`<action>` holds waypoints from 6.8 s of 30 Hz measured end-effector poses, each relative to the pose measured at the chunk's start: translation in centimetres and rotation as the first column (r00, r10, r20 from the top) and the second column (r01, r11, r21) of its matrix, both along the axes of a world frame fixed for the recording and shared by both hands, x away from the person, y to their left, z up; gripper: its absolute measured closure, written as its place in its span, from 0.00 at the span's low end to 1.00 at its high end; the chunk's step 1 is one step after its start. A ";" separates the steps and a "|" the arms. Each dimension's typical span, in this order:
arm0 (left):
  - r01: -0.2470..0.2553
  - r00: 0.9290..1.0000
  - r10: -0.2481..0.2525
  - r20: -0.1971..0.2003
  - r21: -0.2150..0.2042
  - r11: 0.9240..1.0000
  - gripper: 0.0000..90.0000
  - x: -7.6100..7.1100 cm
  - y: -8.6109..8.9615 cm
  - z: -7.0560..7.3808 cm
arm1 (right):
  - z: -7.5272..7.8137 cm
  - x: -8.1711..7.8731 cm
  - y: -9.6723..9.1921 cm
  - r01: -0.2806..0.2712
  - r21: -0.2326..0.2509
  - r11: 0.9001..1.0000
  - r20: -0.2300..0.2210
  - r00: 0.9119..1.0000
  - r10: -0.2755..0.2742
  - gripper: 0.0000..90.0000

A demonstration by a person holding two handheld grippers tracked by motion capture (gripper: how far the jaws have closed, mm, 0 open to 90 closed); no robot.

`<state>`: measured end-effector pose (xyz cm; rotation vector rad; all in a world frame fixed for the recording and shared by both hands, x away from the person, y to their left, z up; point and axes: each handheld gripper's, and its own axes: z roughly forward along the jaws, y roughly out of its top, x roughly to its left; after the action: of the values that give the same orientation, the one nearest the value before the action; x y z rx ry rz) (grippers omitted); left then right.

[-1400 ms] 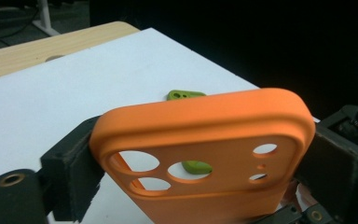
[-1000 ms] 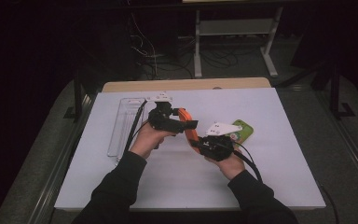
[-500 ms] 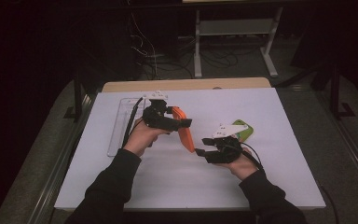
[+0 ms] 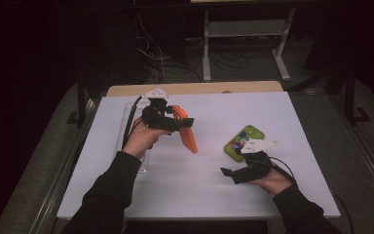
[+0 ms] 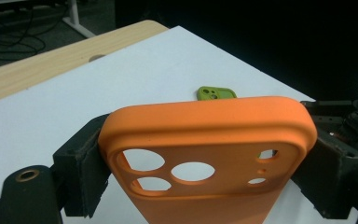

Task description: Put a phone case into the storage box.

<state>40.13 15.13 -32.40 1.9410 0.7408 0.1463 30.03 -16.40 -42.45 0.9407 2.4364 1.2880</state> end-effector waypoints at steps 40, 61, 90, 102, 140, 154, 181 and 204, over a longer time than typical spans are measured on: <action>-0.335 0.939 0.324 0.114 0.096 0.937 0.16 6.2 10.1 5.2 | -1.8 -2.1 -2.6 0.052 -0.077 0.996 -0.006 0.999 -0.053 0.01; -0.520 0.854 0.498 0.150 0.259 0.814 0.16 9.8 10.7 1.7 | -1.8 -2.1 -2.6 0.055 -0.075 0.996 -0.010 0.998 -0.056 0.01; -0.591 0.801 0.582 0.139 0.328 0.737 0.15 11.8 10.1 -2.3 | -1.9 -2.0 -2.5 0.036 -0.081 0.996 -0.023 0.999 -0.038 0.01; -0.602 0.794 0.595 0.125 0.294 0.742 0.13 12.0 10.2 -3.1 | -2.0 -2.0 -2.5 0.031 -0.082 0.996 -0.023 0.999 -0.033 0.01; -0.375 0.926 0.374 0.048 0.226 0.899 0.02 5.2 9.1 1.0 | -1.8 -1.9 -2.0 0.036 -0.077 0.996 -0.022 0.999 -0.038 0.01; -0.163 0.987 0.161 0.025 0.155 0.974 0.02 -1.0 4.7 0.2 | -1.4 -2.2 -1.8 0.034 -0.064 0.997 -0.014 0.999 -0.034 0.01; 0.085 0.996 -0.084 -0.014 0.177 0.981 0.02 -8.5 -0.3 -6.6 | -1.4 -2.3 -2.3 0.048 -0.060 0.997 -0.022 0.999 -0.050 0.01; 0.128 0.992 -0.123 -0.039 0.203 0.971 0.02 -9.7 -0.7 -10.0 | -0.5 -2.1 -2.3 0.088 -0.060 0.994 -0.023 0.996 -0.089 0.01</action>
<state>30.48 14.45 -42.40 2.1842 0.6375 0.1237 27.92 -18.71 -42.98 1.0432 2.4086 1.1750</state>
